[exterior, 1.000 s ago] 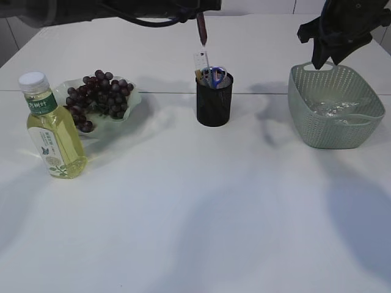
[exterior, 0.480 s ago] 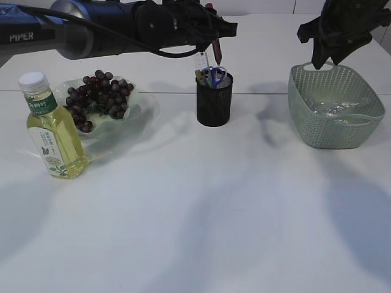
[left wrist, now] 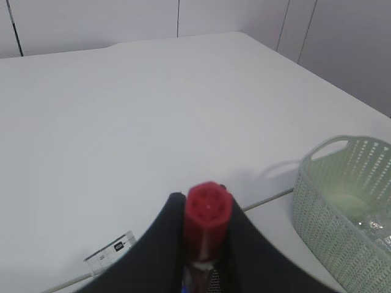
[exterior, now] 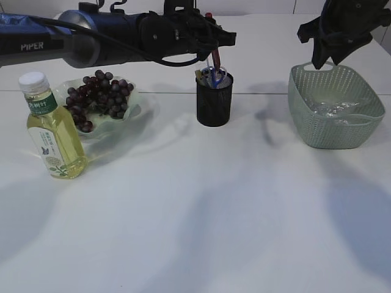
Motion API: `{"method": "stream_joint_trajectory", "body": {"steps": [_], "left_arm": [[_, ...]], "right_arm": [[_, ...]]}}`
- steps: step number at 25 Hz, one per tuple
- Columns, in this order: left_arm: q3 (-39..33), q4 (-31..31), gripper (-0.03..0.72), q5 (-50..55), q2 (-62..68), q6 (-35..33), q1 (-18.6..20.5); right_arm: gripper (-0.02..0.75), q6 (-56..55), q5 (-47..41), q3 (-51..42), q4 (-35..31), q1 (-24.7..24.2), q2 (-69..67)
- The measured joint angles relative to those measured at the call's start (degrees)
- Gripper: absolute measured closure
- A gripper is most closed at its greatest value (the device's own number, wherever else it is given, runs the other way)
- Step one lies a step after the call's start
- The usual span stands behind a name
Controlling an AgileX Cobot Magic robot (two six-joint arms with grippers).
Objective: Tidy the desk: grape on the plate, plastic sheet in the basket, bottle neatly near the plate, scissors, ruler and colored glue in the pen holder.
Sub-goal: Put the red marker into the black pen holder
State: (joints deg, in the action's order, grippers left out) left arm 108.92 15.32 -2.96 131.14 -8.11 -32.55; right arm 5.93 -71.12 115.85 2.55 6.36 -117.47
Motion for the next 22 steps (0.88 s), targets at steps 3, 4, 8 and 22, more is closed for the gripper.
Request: {"method": "stream_joint_trajectory", "body": {"steps": [3,4,8,22], "left_arm": [[0.0,0.0,0.594,-0.25,0.73,0.0,0.0],[0.0,0.0,0.593,-0.25,0.99,0.0,0.0],[0.03,0.0,0.593,-0.25,1.34,0.0,0.0],[0.03,0.1,0.59,0.28,2.79,0.0,0.0]], "right_arm": [[0.437,0.0,0.0,0.0,0.0,0.0,0.0],[0.437,0.0,-0.03,0.0,0.0,0.0,0.0],[0.438,0.0,-0.14,0.0,0.09,0.0,0.0],[0.438,0.0,-0.14,0.0,0.09,0.0,0.0]]}}
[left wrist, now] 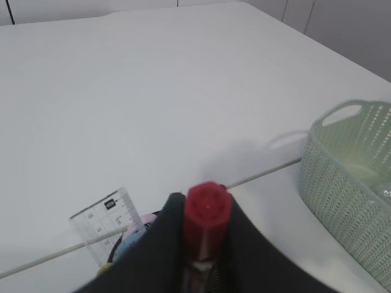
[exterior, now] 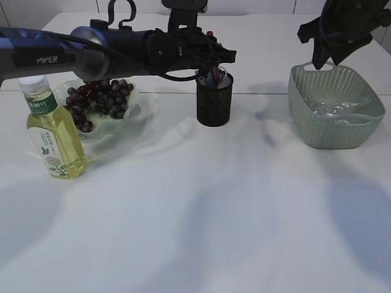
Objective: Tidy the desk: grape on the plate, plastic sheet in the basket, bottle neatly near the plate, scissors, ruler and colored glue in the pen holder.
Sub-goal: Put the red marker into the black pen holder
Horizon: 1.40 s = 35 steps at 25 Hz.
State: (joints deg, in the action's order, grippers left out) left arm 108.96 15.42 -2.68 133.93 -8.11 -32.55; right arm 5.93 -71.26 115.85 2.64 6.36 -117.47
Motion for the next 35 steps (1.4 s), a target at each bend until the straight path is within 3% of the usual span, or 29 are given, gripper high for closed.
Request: {"method": "stream_joint_trajectory", "body": {"steps": [35], "left_arm": [[0.33,1.49,0.554,0.96,0.52,0.0,0.0]], "right_arm": [[0.439,-0.11,0.0,0.0,0.0,0.0,0.0]]}}
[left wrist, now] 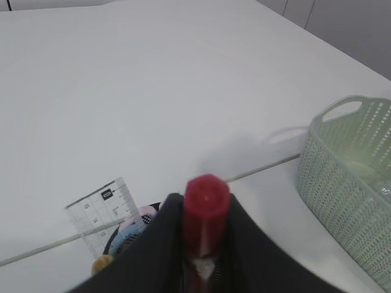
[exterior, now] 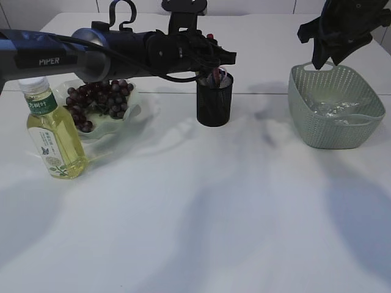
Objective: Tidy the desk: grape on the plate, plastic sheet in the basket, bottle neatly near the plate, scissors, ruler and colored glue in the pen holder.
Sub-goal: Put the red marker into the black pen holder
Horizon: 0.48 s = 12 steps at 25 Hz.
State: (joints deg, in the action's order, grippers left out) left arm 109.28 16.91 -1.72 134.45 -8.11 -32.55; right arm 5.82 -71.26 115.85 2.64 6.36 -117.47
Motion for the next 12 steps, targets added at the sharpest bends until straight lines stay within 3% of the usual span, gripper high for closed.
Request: {"method": "stream_joint_trajectory", "body": {"steps": [12], "left_arm": [[0.0,0.0,0.511,-0.1,0.0,0.0,0.0]], "right_arm": [[0.44,0.0,0.0,0.0,0.0,0.0,0.0]]}}
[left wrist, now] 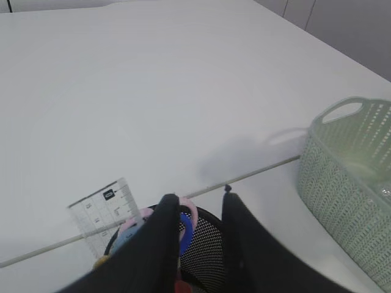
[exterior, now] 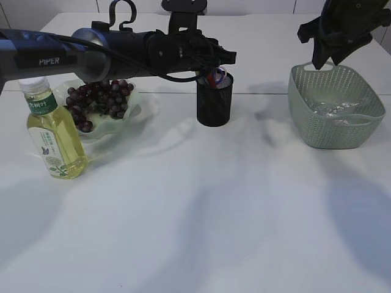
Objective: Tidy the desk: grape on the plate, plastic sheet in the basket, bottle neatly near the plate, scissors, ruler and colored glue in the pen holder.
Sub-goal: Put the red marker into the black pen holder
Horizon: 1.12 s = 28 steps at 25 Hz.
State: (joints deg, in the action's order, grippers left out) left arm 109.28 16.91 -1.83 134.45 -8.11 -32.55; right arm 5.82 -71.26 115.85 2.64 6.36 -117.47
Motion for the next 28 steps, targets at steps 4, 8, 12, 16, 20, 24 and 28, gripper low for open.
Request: {"method": "stream_joint_trajectory", "body": {"steps": [4,8,12,16,20,24,28], "left_arm": [[0.0,-0.55,0.503,-0.24,0.0,0.0,0.0],[0.0,-2.02,0.495,0.11,-0.57,0.0,0.0],[0.0,-2.94,0.486,2.74,-2.13,0.0,0.0],[0.0,-6.27,0.475,7.66,-4.09,0.0,0.0],[0.0,-9.47,0.473,12.76,-6.27,0.0,0.0],[0.0,-10.31,0.466,18.61,-9.26,0.0,0.38],[0.0,-10.42,0.465,24.1,-12.42,0.0,1.24]], "right_arm": [[0.44,0.0,0.0,0.0,0.0,0.0,0.0],[0.44,0.0,0.0,0.0,0.0,0.0,0.0],[0.44,0.0,0.0,0.0,0.0,0.0,0.0],[0.44,0.0,0.0,0.0,0.0,0.0,0.0],[0.44,0.0,0.0,0.0,0.0,0.0,0.11],[0.44,0.0,0.0,0.0,0.0,0.0,1.5],[0.44,0.0,-0.09,0.0,0.0,0.0,3.29]]}}
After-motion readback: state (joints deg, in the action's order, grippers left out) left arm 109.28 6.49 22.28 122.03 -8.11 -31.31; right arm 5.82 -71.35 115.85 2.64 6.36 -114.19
